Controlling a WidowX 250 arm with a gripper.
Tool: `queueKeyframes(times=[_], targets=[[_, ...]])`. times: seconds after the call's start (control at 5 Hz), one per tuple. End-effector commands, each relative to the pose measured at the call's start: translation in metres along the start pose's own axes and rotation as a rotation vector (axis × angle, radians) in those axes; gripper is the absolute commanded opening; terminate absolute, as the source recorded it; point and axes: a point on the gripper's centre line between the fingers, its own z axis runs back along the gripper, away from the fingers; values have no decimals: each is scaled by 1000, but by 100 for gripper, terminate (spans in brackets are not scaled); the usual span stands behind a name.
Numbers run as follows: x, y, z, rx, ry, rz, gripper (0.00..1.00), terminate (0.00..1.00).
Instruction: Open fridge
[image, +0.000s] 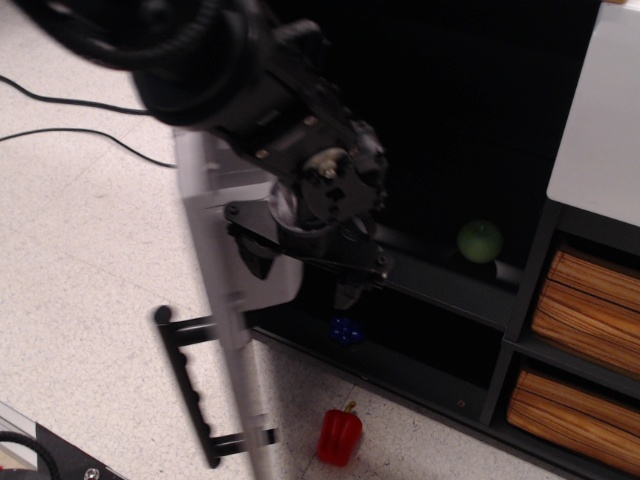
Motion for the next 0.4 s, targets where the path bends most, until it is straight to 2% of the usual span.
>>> queueKeyframes(times=[0.0,0.2], targets=[[5,56,12,113,44,84,100,0],[7,87,8,167,32,107,100,100]])
